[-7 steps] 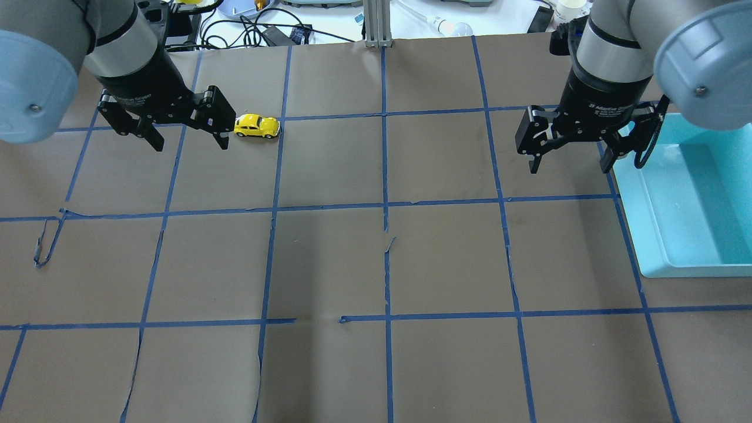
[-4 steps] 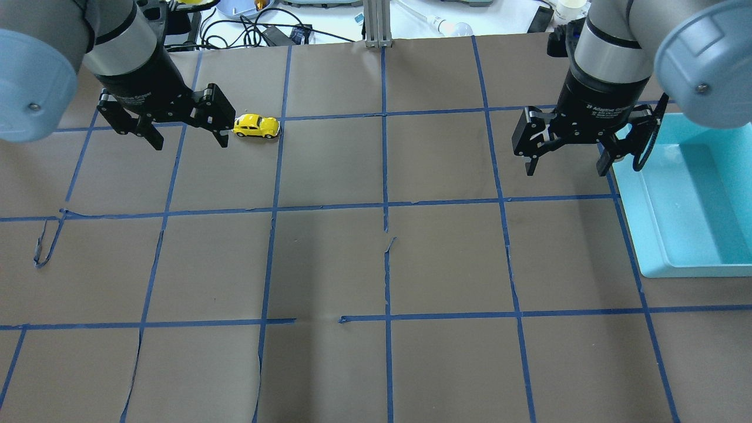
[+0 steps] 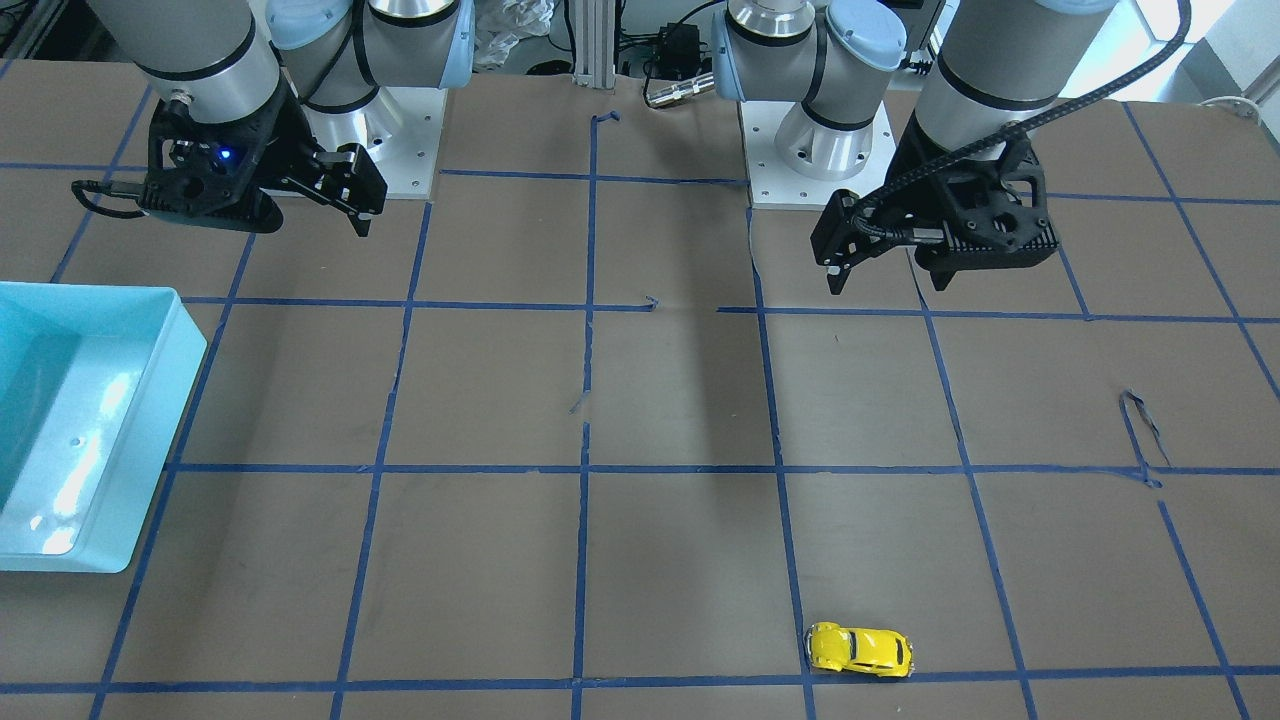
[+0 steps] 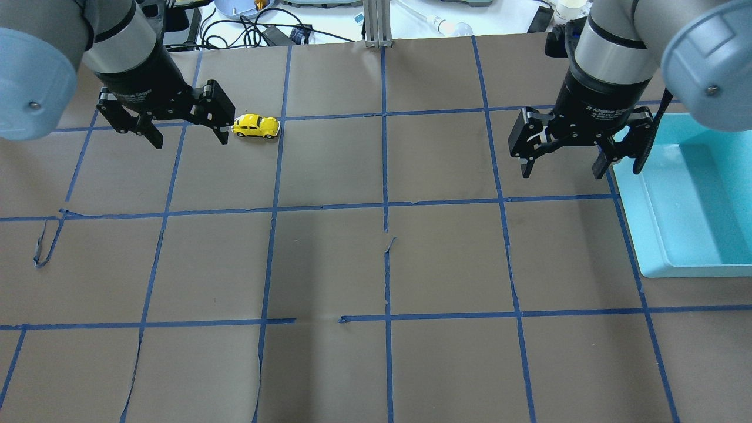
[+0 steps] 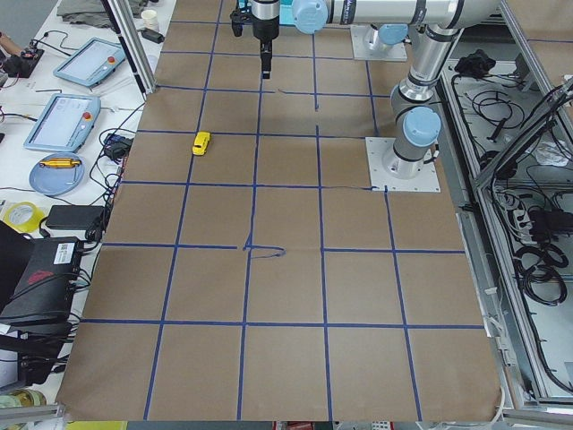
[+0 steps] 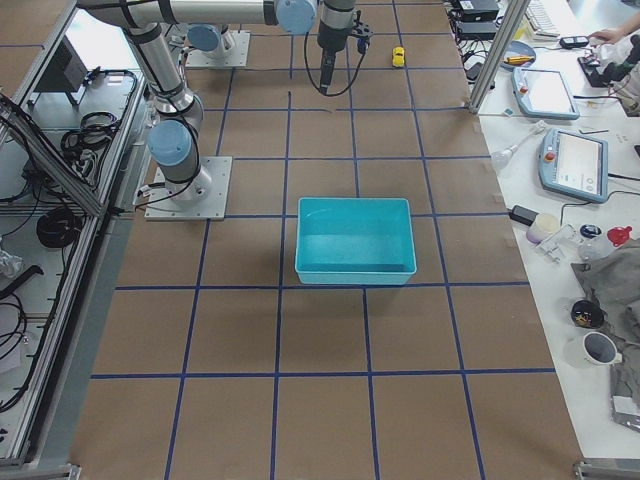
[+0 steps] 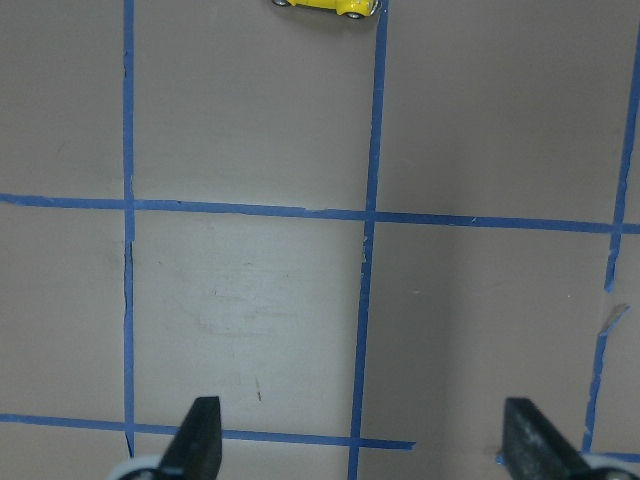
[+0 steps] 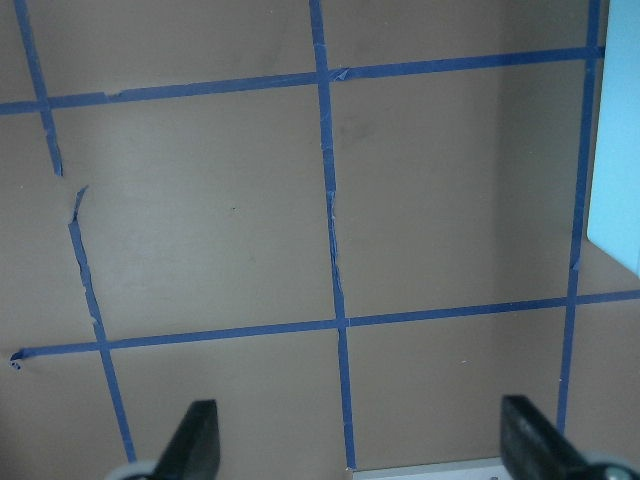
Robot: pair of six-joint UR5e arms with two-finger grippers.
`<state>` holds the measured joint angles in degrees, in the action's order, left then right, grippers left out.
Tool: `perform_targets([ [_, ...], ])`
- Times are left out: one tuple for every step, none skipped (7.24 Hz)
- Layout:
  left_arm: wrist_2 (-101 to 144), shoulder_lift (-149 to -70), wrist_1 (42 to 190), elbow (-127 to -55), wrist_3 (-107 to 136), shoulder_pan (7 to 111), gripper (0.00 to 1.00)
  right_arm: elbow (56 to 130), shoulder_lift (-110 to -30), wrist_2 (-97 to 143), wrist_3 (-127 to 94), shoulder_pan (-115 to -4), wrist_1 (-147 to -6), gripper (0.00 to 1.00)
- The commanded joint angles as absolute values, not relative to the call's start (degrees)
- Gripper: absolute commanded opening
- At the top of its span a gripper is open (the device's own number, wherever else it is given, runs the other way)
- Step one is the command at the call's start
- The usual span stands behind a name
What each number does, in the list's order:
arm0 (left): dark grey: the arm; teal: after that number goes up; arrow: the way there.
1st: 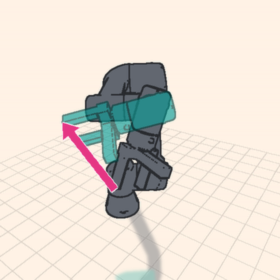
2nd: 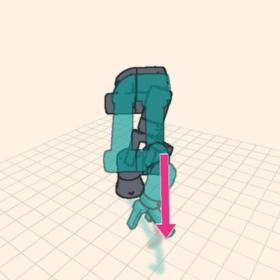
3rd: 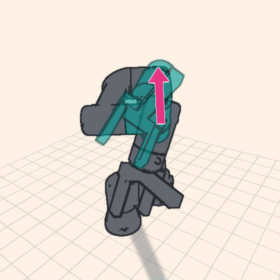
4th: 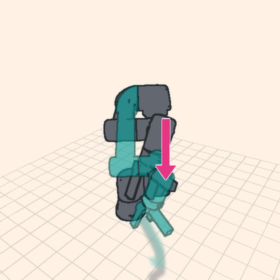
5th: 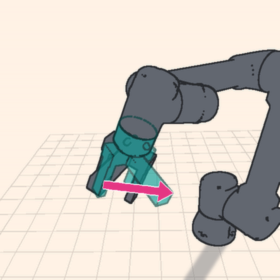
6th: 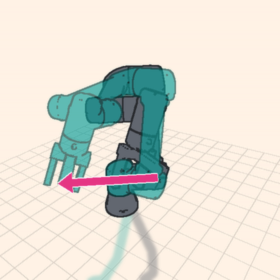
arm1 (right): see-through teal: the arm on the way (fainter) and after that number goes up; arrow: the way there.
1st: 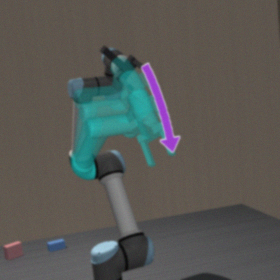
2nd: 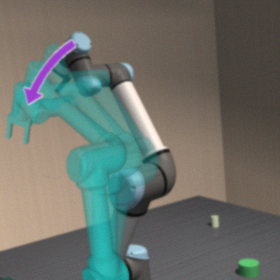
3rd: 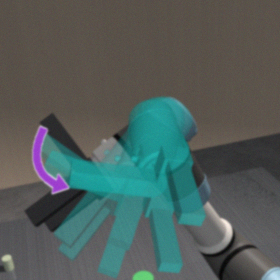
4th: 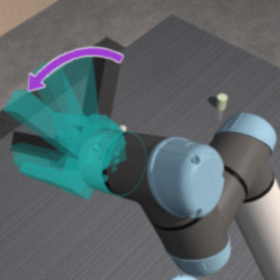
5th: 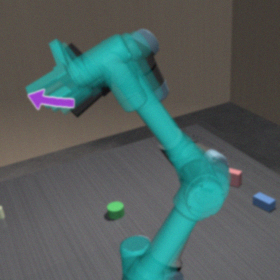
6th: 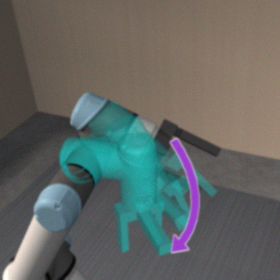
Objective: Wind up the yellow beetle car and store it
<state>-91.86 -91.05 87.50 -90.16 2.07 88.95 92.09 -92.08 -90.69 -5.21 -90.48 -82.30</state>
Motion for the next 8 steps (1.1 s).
perform_targets([
  [-91.85, -91.05, 87.45, -90.44, 2.02, 88.95, 1.00, 91.76, -92.72, -90.53, -5.19, -90.35, -83.31, 1.00],
  [-91.85, -91.05, 87.45, -90.35, 1.93, 88.95, 1.00, 91.67, -92.72, -90.70, -5.19, -90.26, -85.93, 1.00],
  [-91.85, -91.05, 87.45, -90.44, 1.93, 88.95, 1.00, 91.76, -92.72, -90.79, -5.10, -90.26, -86.65, 1.00],
  [-91.85, -91.05, 87.45, -90.44, 1.93, 88.95, 1.00, 91.67, -92.64, -90.70, -5.10, -90.18, -88.05, 1.00],
  [-91.85, -91.05, 87.45, -90.44, 1.93, 88.95, 1.00, 91.76, -92.55, -90.79, -5.10, -90.18, -88.15, 1.00],
  [-91.85, -91.05, 87.45, -90.44, 1.93, 88.95, 1.00, 91.84, -92.29, -90.79, -5.10, -90.18, -88.24, 1.00],
  [-91.85, -91.05, 87.45, -90.53, 1.93, 88.95, 1.00, 91.85, -92.29, -90.62, -5.10, -90.18, -88.16, 1.00],
  [-91.85, -91.05, 87.45, -90.44, 1.93, 88.95, 1.00, 91.93, -92.29, -90.44, -5.10, -90.35, -88.24, 1.00],
])
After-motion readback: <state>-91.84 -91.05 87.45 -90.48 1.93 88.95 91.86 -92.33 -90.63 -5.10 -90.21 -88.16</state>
